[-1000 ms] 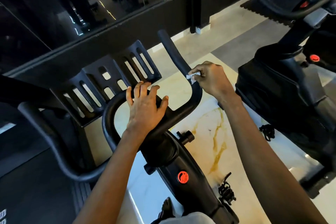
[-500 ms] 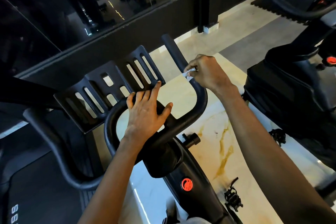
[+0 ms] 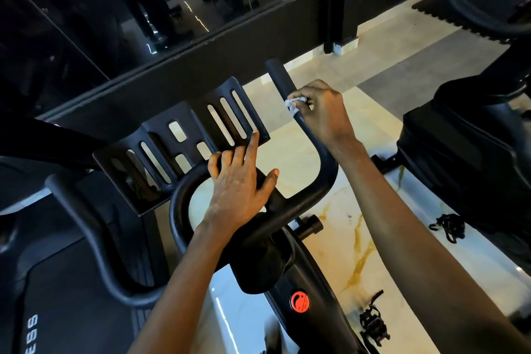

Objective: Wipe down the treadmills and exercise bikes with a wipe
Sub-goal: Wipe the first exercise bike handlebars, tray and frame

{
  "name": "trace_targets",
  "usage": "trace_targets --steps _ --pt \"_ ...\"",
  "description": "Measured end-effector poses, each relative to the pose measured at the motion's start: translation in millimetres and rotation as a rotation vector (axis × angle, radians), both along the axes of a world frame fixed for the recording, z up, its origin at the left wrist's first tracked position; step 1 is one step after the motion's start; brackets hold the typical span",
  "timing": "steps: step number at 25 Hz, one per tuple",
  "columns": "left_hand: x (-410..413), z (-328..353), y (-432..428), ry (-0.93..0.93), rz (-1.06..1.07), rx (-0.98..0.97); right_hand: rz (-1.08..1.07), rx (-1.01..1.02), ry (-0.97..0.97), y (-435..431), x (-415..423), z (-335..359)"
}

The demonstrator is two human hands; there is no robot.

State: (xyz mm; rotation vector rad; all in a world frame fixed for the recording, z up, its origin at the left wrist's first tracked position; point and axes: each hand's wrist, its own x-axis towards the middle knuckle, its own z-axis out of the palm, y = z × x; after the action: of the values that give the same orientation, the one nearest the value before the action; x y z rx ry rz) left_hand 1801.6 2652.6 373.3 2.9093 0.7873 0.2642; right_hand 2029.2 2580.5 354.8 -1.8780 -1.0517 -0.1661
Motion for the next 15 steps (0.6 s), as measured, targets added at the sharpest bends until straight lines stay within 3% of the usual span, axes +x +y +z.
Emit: trace_targets --steps 3,7,15 --pt "1 0 -1 -0.005 0.006 0.004 -0.03 0.119 -0.058 26 2 7" --pt "1 -1 -2 -0.002 0.008 0.015 -0.113 0.25 0.016 44 0 12" --pt "1 -1 -1 0.001 0.001 0.017 -0.11 0.284 0.033 67 5 27"
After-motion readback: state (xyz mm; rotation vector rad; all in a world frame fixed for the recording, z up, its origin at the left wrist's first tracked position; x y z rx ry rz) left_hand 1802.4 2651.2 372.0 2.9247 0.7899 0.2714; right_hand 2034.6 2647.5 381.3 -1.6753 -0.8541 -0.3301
